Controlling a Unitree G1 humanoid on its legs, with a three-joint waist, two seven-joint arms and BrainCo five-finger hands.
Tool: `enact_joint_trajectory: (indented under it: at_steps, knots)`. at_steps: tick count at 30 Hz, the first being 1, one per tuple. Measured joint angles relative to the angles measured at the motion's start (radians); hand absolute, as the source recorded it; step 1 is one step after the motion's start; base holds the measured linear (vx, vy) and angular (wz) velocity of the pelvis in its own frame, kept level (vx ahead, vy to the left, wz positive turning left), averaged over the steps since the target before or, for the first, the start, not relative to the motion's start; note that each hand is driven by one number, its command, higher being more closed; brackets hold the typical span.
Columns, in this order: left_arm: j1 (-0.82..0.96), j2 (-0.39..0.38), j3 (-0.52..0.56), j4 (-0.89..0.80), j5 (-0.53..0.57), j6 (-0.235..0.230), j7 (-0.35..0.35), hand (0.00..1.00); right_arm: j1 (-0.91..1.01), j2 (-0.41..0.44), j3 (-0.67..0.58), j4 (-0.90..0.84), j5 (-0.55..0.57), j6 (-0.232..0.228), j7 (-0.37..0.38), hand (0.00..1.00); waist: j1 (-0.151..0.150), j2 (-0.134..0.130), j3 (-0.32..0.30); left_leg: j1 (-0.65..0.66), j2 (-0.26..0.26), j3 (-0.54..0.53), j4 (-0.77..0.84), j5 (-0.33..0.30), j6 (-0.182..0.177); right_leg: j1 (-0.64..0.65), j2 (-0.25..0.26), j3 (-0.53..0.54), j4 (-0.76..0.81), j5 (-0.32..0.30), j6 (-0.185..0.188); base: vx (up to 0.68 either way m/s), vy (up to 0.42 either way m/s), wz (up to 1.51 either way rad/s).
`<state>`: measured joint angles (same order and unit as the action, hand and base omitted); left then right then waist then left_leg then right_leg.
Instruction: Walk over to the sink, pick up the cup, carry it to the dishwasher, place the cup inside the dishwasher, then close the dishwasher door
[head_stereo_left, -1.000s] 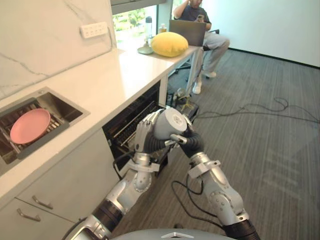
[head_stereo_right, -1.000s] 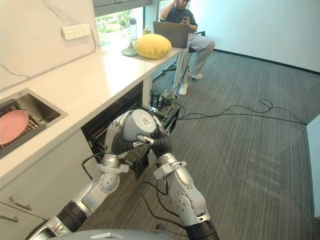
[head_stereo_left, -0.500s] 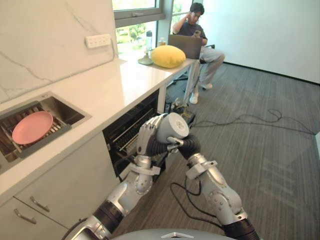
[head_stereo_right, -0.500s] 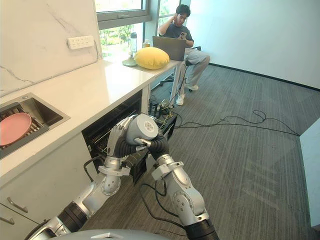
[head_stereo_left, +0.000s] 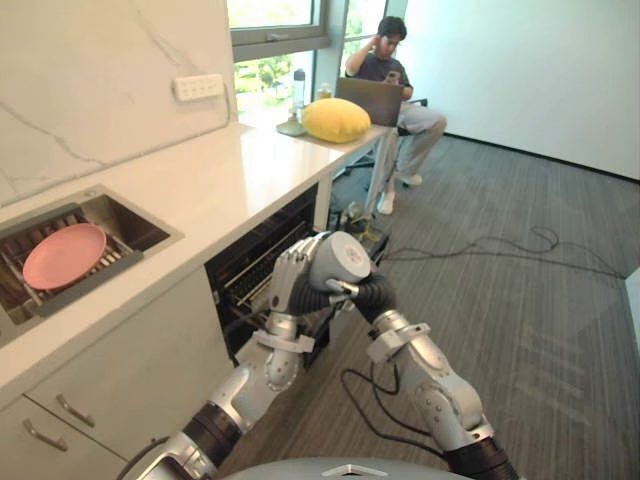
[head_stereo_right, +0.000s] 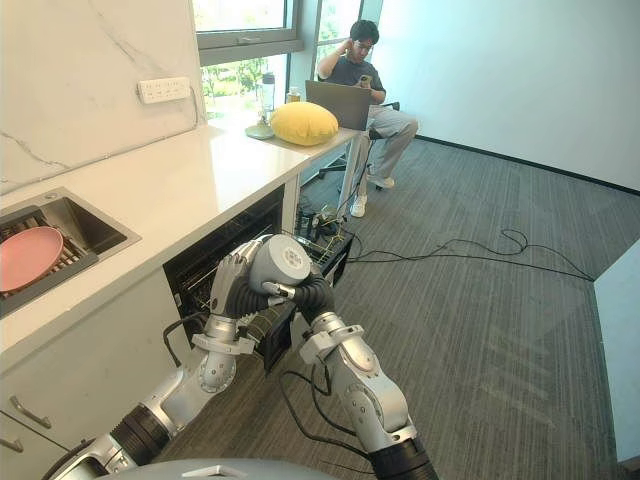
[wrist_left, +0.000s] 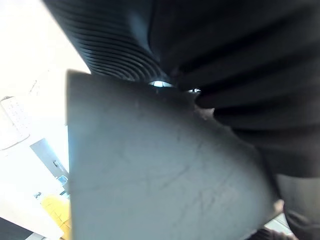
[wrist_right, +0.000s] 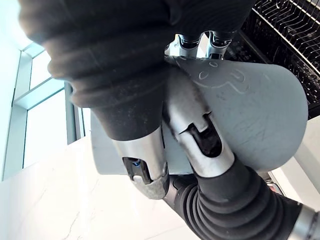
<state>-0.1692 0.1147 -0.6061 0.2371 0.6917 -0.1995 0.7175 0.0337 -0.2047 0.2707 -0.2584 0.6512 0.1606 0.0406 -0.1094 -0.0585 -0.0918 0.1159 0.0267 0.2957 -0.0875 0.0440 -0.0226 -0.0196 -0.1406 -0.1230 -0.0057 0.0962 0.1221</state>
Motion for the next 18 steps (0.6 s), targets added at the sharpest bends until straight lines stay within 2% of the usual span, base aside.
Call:
enact_joint_trajectory:
  at_steps: [11, 13, 18]
  knots:
    - [0.000, 0.002, -0.003, 0.011, -0.001, 0.005, 0.000, 1.00, 0.000, 0.002, 0.004, -0.007, -0.078, -0.012, -0.042, 1.00, -0.001, 0.000, 0.000, -0.002, 0.001, 0.001, 0.000, -0.004, -0.008, -0.003, 0.000, 0.002, 0.009, -0.006, -0.008, 0.00, 0.000, 0.00]
    - [0.003, 0.003, -0.003, 0.011, -0.002, 0.008, 0.001, 1.00, -0.003, 0.004, 0.004, -0.013, -0.099, -0.031, -0.051, 1.00, -0.001, 0.000, -0.001, -0.008, 0.002, 0.001, 0.000, -0.004, -0.008, -0.006, 0.000, 0.002, 0.008, -0.006, -0.008, 0.00, 0.000, 0.00]
    - [0.013, 0.003, -0.005, 0.011, -0.015, 0.014, 0.014, 1.00, -0.010, 0.005, 0.004, -0.037, -0.110, -0.037, -0.077, 1.00, 0.000, 0.001, -0.001, -0.007, 0.002, -0.001, 0.000, -0.004, -0.009, -0.007, 0.001, 0.001, 0.005, -0.002, -0.002, 0.00, 0.000, 0.00]
